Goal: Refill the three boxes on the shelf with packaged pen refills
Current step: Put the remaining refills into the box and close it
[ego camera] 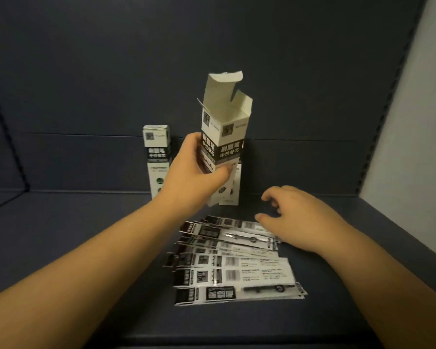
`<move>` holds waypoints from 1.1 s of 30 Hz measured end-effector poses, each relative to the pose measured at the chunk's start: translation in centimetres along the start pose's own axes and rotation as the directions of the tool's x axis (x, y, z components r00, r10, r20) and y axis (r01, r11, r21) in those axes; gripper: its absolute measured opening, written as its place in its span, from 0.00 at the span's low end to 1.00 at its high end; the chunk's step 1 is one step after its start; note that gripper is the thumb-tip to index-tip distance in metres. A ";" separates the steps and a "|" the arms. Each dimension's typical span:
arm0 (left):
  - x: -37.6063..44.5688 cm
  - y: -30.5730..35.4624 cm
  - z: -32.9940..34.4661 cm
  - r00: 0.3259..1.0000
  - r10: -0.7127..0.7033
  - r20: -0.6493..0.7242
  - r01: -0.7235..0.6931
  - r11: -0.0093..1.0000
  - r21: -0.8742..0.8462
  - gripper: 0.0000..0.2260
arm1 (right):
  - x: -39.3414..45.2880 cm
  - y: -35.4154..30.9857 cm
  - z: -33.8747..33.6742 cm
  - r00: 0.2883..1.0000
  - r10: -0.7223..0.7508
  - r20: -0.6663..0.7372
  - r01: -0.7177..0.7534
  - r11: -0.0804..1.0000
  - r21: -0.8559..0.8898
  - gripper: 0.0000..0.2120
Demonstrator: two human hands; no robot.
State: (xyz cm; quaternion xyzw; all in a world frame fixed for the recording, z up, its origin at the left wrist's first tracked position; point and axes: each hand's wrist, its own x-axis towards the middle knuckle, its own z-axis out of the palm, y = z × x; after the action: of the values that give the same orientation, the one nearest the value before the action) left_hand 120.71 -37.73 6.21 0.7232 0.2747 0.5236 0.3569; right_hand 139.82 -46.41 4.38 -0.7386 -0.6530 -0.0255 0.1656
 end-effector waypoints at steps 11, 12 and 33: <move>-1.3 -2.0 -5.1 0.996 0.089 0.016 -0.088 0.917 0.389 0.22 | 5.7 -3.0 2.0 0.967 -0.150 0.207 0.155 0.988 -0.007 0.18; -1.1 -2.4 -4.9 0.994 0.092 0.058 -0.108 0.898 0.427 0.22 | 5.8 -2.8 2.1 0.961 -0.163 0.222 0.169 0.986 -0.007 0.17; -1.6 -5.3 -5.1 0.985 0.135 0.103 -0.166 0.890 0.425 0.30 | 4.6 0.1 2.4 0.901 -0.265 0.343 0.245 0.964 0.101 0.10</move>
State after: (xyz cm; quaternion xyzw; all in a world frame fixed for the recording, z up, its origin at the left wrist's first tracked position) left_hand 115.29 -34.62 2.03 0.8214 0.3142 0.4498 0.1554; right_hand 140.11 -41.37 3.25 -0.6345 -0.7634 0.1044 0.0614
